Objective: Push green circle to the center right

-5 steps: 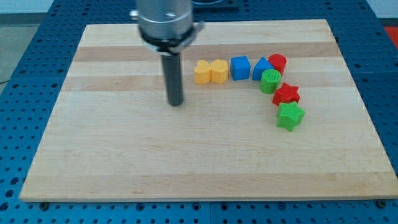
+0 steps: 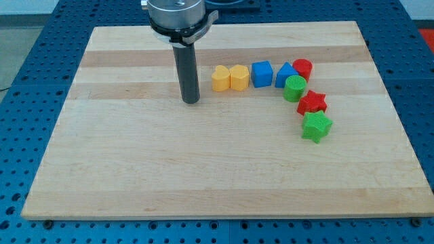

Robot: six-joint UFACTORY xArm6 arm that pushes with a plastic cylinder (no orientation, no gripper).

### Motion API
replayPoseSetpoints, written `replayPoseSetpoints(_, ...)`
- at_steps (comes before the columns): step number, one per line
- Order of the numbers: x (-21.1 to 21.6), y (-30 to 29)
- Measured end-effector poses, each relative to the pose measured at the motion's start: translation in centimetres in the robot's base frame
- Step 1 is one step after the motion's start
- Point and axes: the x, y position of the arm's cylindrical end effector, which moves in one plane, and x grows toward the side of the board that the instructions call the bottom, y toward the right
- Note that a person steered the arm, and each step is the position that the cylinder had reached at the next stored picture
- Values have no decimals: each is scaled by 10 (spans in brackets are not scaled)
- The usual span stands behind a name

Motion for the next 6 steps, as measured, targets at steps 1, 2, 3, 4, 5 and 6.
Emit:
replayPoseSetpoints(1, 0, 1)
replayPoseSetpoints(2, 0, 44)
replayPoseSetpoints(3, 0, 92)
replayPoseSetpoints(4, -4, 125)
replayPoseSetpoints(5, -12, 154)
replayPoseSetpoints(6, -19, 190)
